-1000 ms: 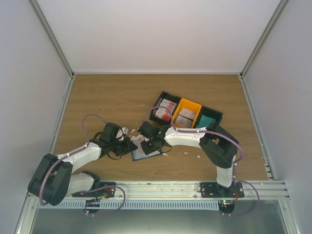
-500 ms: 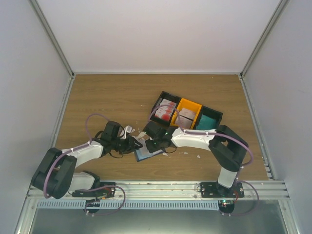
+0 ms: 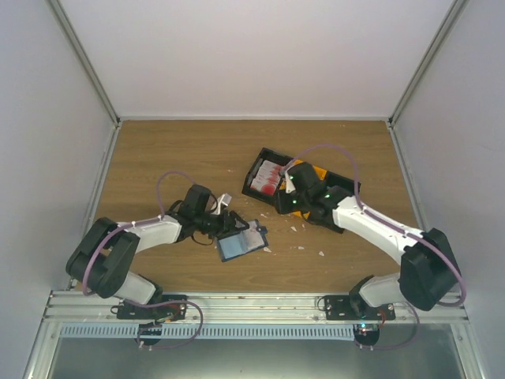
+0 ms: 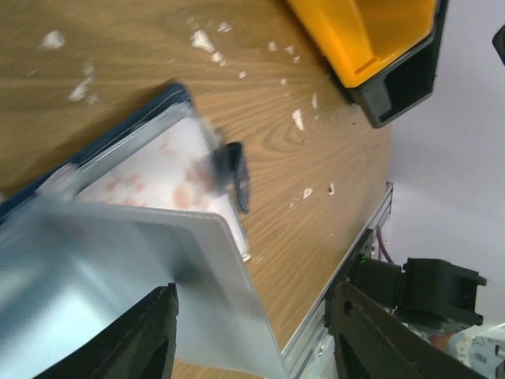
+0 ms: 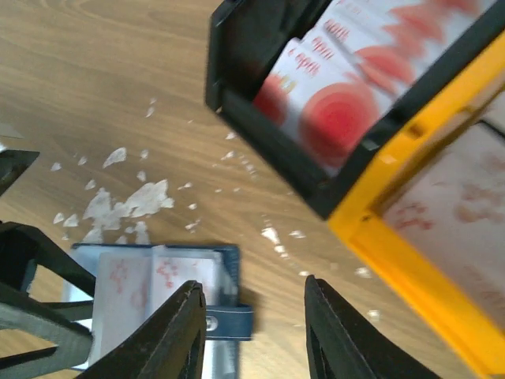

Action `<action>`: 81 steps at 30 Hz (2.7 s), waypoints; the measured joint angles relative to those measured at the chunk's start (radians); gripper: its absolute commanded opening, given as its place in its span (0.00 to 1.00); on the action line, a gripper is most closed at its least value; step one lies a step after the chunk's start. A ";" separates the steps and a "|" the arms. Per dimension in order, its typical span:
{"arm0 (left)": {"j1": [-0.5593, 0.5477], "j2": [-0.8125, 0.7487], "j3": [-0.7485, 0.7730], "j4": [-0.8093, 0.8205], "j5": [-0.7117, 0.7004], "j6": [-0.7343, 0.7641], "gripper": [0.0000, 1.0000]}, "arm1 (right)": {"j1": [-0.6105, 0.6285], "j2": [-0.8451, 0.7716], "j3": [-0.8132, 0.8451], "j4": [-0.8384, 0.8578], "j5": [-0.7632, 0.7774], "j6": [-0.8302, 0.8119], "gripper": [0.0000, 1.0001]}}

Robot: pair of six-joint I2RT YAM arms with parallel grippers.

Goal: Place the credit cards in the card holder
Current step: Turn over the card slot in the card holder, then pick up the credit card from the storage box.

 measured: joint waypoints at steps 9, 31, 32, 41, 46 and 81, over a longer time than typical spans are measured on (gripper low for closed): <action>-0.021 0.026 0.052 0.061 -0.035 0.003 0.72 | -0.138 0.035 0.149 -0.102 -0.073 -0.174 0.47; 0.072 0.168 0.200 0.108 -0.256 -0.134 0.57 | -0.135 0.693 0.768 -0.395 -0.068 -0.671 0.44; 0.072 0.186 0.205 0.119 -0.256 -0.139 0.56 | -0.134 0.705 0.768 -0.402 -0.060 -0.681 0.44; 0.066 0.311 0.222 0.259 -0.257 -0.205 0.49 | -0.130 0.788 0.818 -0.414 -0.016 -0.714 0.44; 0.053 0.359 0.222 0.342 -0.261 -0.223 0.48 | -0.129 0.814 0.838 -0.408 0.007 -0.724 0.44; 0.039 0.455 0.318 0.330 -0.260 -0.203 0.30 | -0.079 0.715 0.800 -0.473 -0.133 -0.697 0.27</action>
